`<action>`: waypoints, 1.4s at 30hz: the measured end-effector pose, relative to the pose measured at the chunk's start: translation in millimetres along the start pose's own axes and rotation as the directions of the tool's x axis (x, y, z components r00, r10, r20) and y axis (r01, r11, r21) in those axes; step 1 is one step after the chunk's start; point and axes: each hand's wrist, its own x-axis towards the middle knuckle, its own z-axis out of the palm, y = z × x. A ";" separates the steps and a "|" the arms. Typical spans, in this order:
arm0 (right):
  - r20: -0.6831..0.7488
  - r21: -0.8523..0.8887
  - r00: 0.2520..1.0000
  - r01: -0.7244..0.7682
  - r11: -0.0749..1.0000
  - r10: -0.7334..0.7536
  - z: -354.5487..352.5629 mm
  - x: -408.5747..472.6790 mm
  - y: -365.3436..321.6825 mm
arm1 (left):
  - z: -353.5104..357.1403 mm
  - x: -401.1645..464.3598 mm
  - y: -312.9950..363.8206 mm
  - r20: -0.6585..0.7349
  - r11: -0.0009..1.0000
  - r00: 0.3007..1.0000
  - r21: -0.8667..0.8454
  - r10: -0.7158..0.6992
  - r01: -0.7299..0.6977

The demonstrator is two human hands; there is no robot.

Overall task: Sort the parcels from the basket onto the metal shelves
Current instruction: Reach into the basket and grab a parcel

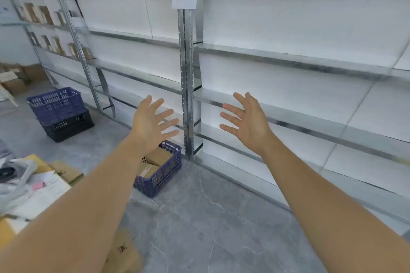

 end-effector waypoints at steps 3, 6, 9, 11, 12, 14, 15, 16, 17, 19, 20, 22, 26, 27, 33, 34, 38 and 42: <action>0.021 -0.040 0.999 -0.047 0.998 0.048 22.3 47.6 16.0 | -22.5 38.1 3.8 -0.080 0.999 0.997 -0.041 -0.010 0.007; 0.031 -0.039 0.995 -0.097 0.994 0.099 46.8 95.4 35.5 | -44.2 78.3 5.2 -0.105 0.997 0.993 -0.059 -0.052 0.046; 0.056 -0.022 0.992 -0.115 0.993 0.116 66.7 139.6 51.3 | -67.1 116.7 10.7 -0.126 0.998 0.990 -0.044 -0.058 0.053; 0.074 -0.015 0.987 -0.140 0.990 0.140 76.4 165.2 61.8 | -81.0 138.7 14.4 -0.148 0.997 0.987 -0.035 -0.068 0.064; 0.080 -0.019 0.986 -0.147 0.989 0.148 79.6 177.3 66.8 | -86.9 147.7 15.8 -0.160 0.997 0.985 -0.034 -0.069 0.065; 0.088 -0.015 0.982 -0.167 0.986 0.167 83.7 201.9 76.0 | -98.4 166.8 16.5 -0.185 0.997 0.980 -0.035 -0.071 0.066; 0.095 -0.010 0.980 -0.176 0.984 0.177 84.8 214.3 79.9 | -103.2 176.2 16.0 -0.198 0.997 0.978 -0.036 -0.070 0.064; 0.098 -0.006 0.978 -0.185 0.983 0.185 85.3 226.5 84.0 | -106.8 184.9 14.9 -0.216 0.997 0.974 -0.038 -0.068 0.061; 0.105 -0.003 0.974 -0.199 0.980 0.198 85.6 238.5 87.8 | -110.0 193.9 13.5 -0.229 0.997 0.971 -0.039 -0.073 0.066; 0.127 -0.010 0.966 -0.224 0.974 0.224 83.7 264.4 96.2 | -113.3 211.7 10.5 -0.255 0.996 0.963 -0.032 -0.093 0.088; 0.138 -0.019 0.963 -0.231 0.973 0.232 81.9 277.9 99.7 | -113.5 220.2 9.7 -0.266 0.995 0.959 -0.024 -0.099 0.096; 0.168 -0.031 0.955 -0.244 0.969 0.246 78.4 309.8 104.3 | -114.3 241.3 9.2 -0.285 0.995 0.954 -0.013 -0.096 0.096; 0.230 -0.042 0.934 -0.270 0.962 0.272 72.0 380.4 104.9 | -112.1 288.1 6.0 -0.353 0.997 0.933 0.003 -0.069 0.075; 0.244 -0.046 0.928 -0.280 0.959 0.282 69.5 398.5 105.0 | -110.2 300.4 4.0 -0.375 0.997 0.925 0.003 -0.064 0.071; 0.310 -0.107 0.880 -0.343 0.933 0.359 55.2 494.3 107.5 | -95.7 365.4 -6.5 -0.472 0.998 0.879 -0.017 -0.062 0.060; 0.323 -0.113 0.871 -0.353 0.929 0.371 54.0 508.1 109.3 | -94.8 372.9 -7.6 -0.489 0.998 0.870 -0.030 -0.059 0.050; 0.362 -0.127 0.832 -0.403 0.907 0.420 57.5 553.8 121.1 | -99.5 400.1 -9.9 -0.548 0.998 0.834 -0.064 -0.059 0.028; 0.389 -0.184 0.781 -0.455 0.871 0.490 70.1 585.9 141.9 | -114.0 421.7 -14.1 -0.599 0.995 0.797 -0.090 -0.081 0.033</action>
